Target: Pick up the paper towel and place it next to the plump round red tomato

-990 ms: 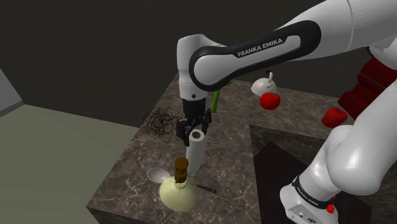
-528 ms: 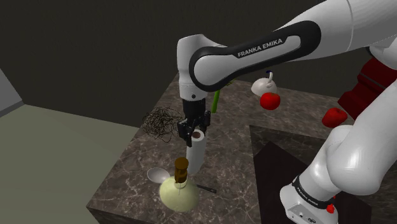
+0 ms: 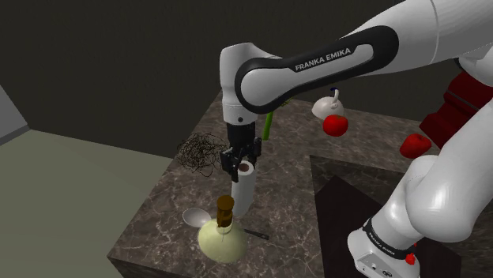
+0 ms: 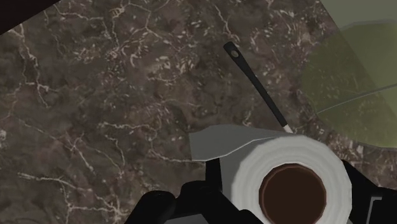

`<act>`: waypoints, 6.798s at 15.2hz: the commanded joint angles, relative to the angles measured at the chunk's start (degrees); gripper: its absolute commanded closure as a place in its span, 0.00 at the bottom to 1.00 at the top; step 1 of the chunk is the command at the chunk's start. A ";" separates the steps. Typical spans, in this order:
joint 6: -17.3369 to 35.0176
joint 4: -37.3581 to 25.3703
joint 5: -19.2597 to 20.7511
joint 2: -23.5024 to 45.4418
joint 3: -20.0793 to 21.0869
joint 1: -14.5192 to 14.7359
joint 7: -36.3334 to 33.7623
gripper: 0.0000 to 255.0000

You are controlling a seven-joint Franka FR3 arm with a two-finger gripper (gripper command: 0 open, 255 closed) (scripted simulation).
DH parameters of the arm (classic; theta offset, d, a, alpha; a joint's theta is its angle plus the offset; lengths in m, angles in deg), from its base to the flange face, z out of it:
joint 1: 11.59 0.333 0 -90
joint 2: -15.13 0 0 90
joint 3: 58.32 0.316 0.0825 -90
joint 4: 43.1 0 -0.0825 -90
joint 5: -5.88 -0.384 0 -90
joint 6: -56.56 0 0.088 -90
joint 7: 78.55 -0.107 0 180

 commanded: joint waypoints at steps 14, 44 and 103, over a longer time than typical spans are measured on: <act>-10.49 -7.52 -0.23 -3.13 -0.49 -0.33 -1.26 1.00; -33.42 -32.74 0.13 -1.22 -1.00 -0.65 -5.91 1.00; -45.09 -44.98 22.77 1.78 -47.70 -27.26 72.86 1.00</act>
